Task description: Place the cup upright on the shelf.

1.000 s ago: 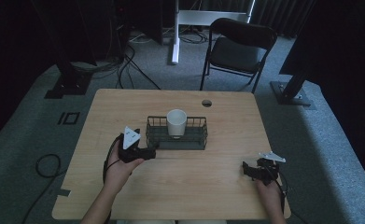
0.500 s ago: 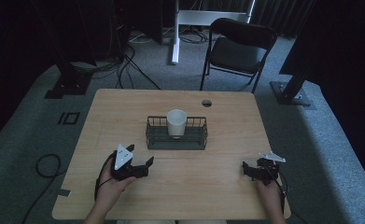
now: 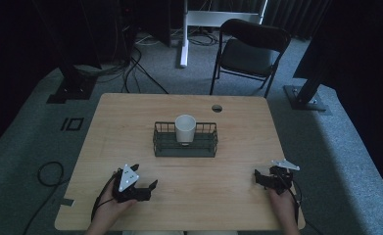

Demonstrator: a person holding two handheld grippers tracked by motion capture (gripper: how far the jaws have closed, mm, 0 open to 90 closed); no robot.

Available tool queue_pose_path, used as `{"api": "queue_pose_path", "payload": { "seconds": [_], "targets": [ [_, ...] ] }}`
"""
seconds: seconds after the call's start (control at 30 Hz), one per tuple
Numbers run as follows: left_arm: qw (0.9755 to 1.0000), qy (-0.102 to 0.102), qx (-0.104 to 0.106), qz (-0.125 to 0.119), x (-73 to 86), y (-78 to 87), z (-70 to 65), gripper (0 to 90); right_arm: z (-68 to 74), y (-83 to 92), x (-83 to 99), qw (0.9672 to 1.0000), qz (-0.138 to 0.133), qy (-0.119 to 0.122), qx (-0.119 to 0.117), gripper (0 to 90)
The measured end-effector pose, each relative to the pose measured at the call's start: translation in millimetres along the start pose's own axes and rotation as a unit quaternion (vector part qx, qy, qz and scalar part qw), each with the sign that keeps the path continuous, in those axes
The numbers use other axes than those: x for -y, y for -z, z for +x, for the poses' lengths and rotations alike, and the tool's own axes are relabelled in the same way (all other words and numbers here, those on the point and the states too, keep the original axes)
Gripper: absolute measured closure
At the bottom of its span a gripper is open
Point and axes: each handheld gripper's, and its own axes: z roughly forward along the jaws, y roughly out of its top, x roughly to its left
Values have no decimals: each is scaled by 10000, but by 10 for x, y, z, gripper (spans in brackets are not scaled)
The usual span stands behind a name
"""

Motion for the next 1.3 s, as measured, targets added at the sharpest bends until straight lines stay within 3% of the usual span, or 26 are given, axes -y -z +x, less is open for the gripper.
{"api": "queue_pose_path", "payload": {
  "seconds": [0.13, 0.23, 0.33, 0.5, 0.9, 1.03, 1.3],
  "targets": [
    [9998, 150, -24, 154, 94, 35, 58, 102, 0, 0, 0, 10000, 0, 1, 0, 108],
    [9988, 150, -168, 427, 152, 47, 108, 102, 0, 0, 0, 10000, 0, -2, 1, 109],
    [9973, 418, -331, 509, 190, 58, 176, 102, 1, 1, 1, 10000, 1, 0, 4, 108],
    [9956, 567, -525, 534, 214, 95, 262, 102, 1, 1, 1, 10000, 0, -2, 3, 108],
    [9911, 664, -667, 940, 333, 109, 430, 100, 1, 1, 1, 10000, -1, -1, 4, 108],
    [9910, 772, -624, 900, 349, 119, 480, 99, 1, 1, 1, 10000, -1, -1, 4, 108],
    [9867, 752, -703, 1257, 379, 130, 555, 99, 1, 1, 1, 10000, 1, -1, 5, 108]
  ]
}}
